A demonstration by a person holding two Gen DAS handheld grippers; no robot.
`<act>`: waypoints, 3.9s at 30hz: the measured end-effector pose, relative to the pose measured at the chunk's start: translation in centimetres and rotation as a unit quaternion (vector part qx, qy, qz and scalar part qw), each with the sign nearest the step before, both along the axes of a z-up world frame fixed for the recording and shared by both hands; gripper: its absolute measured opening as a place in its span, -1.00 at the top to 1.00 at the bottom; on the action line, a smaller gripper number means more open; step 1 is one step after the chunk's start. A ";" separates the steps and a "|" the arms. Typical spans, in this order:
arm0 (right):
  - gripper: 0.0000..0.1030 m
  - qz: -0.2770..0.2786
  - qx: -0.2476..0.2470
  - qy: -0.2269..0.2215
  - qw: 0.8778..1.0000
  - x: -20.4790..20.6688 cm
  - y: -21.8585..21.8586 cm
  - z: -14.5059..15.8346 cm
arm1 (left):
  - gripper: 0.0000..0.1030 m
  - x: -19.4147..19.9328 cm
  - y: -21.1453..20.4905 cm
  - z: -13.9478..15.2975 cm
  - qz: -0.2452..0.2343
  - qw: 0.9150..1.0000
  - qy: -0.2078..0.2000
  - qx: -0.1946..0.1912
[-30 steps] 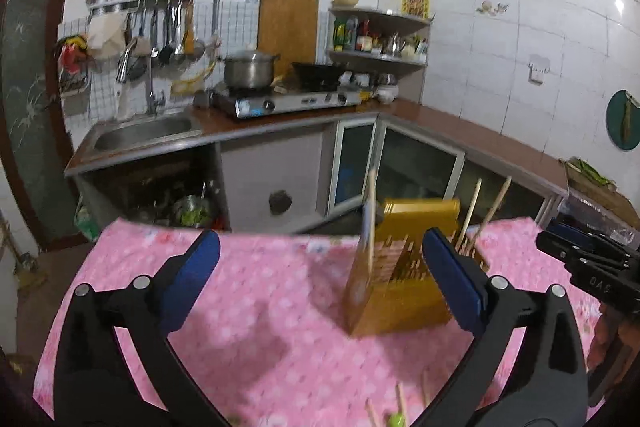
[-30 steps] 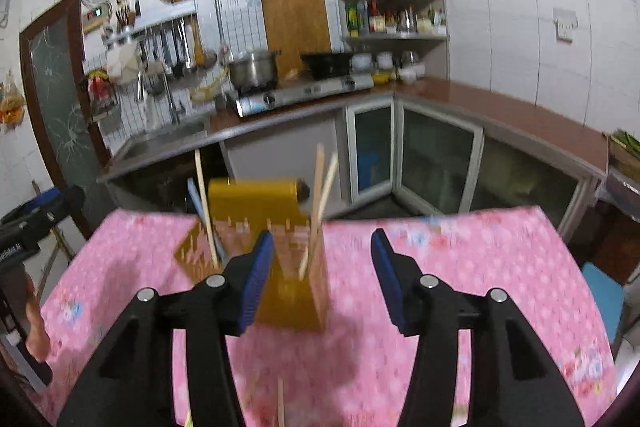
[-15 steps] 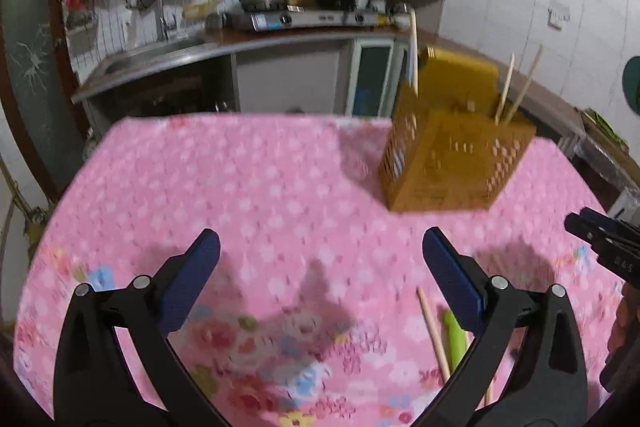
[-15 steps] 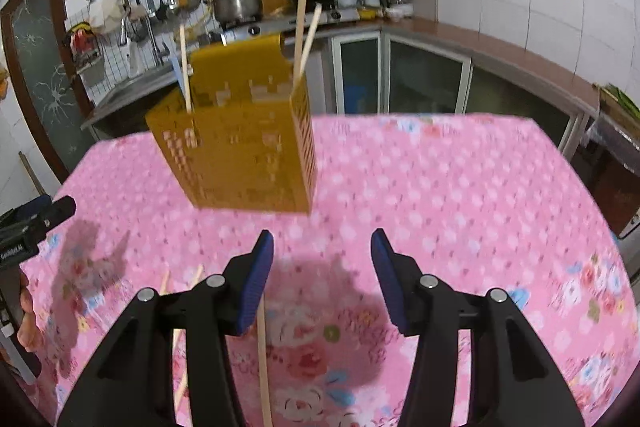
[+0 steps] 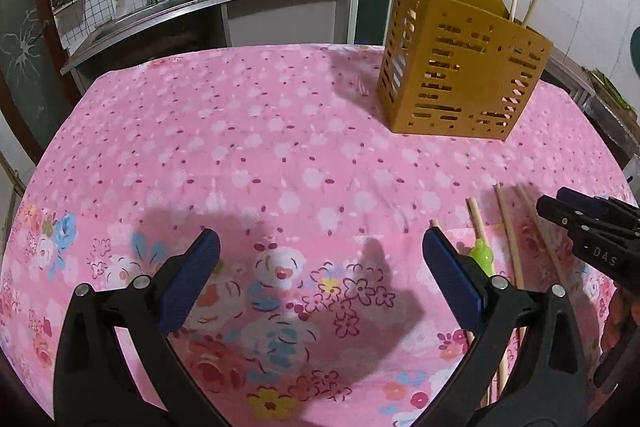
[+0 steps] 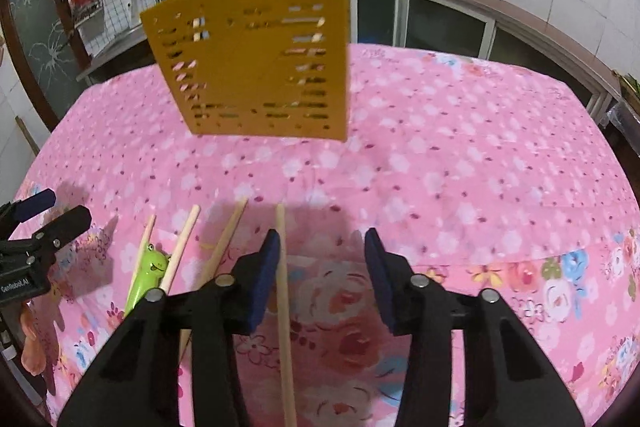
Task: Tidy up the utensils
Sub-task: 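Move both tools back down toward the remaining chopsticks, then close the right tool on a chopstick while the left tool grasps another chopstick, then lift both held chopsticks and carry them over the yellow caddy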
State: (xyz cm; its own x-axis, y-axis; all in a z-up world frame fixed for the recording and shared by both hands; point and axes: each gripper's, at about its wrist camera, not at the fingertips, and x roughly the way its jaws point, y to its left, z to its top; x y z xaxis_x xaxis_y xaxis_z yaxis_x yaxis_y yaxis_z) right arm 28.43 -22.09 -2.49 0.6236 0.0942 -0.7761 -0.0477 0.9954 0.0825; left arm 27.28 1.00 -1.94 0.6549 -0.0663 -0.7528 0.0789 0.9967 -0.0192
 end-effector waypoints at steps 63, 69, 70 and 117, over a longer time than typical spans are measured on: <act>0.89 -0.022 0.001 0.037 0.999 0.4 -4.8 0.4 | 0.89 2.7 -7.9 0.1 -0.051 0.995 0.090 0.013; 0.89 -0.030 0.020 -0.010 0.999 -0.8 -5.5 2.8 | 0.89 1.8 -6.4 1.8 -0.045 0.998 0.050 0.007; 0.89 -0.029 0.021 -0.021 0.999 -1.1 -5.6 3.2 | 0.89 1.5 -6.1 2.2 -0.042 0.998 0.041 0.010; 0.89 -0.033 0.063 -0.310 0.948 -1.2 -5.3 22.6 | 0.93 -0.7 -3.5 24.8 -0.059 0.957 -0.280 -0.049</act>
State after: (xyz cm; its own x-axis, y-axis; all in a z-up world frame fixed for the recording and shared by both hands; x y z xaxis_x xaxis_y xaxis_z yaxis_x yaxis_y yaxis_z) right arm 27.25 -27.36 20.11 0.9643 0.1065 -0.2426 -0.0636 0.9819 0.1782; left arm 26.60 -2.52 22.88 0.9374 -0.2170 -0.2725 0.2163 0.9758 -0.0330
